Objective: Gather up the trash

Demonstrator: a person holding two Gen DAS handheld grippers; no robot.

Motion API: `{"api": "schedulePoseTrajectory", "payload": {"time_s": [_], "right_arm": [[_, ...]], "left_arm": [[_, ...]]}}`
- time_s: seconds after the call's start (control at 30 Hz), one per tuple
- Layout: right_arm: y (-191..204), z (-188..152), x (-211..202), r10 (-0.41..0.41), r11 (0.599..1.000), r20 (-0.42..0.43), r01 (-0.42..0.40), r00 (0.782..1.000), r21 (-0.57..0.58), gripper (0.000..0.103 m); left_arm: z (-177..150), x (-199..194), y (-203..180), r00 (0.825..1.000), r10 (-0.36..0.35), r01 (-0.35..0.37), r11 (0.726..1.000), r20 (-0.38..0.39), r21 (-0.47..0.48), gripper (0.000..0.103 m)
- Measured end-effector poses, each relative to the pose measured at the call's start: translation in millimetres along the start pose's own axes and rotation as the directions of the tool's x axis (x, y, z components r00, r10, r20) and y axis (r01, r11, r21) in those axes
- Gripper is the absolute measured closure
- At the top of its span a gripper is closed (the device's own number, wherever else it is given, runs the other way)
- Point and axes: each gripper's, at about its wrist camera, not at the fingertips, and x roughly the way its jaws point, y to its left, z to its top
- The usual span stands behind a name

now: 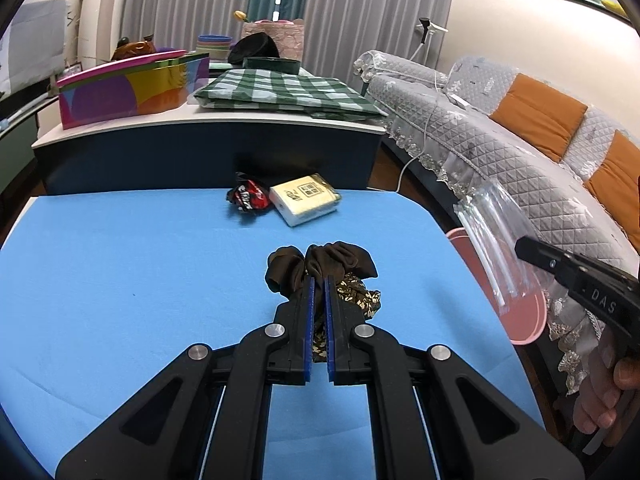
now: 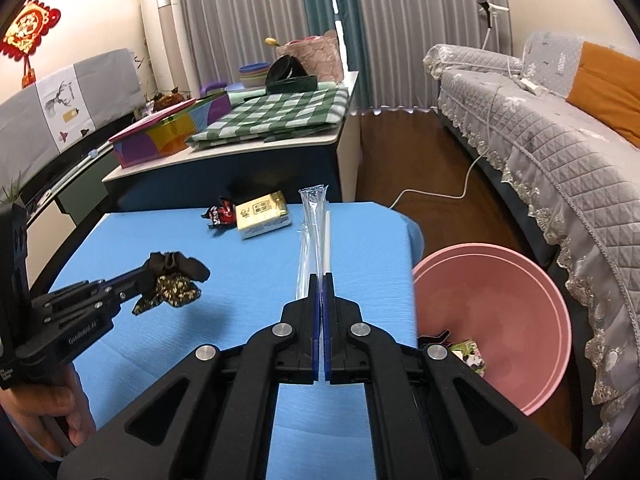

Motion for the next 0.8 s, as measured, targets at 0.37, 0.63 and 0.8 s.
{"api": "schedulePoseTrajectory", "payload": {"time_s": [0.37,0.63,0.8], "right_arm": [[-30,-2,-19,-0.057,0.998,0.022,0.056,0.998,0.037,0.102],[-55,3,-28,-0.106,0.992,0.032,0.103,0.994,0.074,0.102],[-72,10,-36,-0.137,0.986,0.045,0.133,0.989,0.097,0.102]], "left_arm": [[1,1,-31,0.999,-0.044,0.044,0.998,0.003,0.033,0.098],[2,7,-54,0.997,-0.082,0.082,0.995,0.001,0.063,0.098],[2,10,-65,0.995,-0.095,0.095,0.993,-0.007,0.076,0.098]]}}
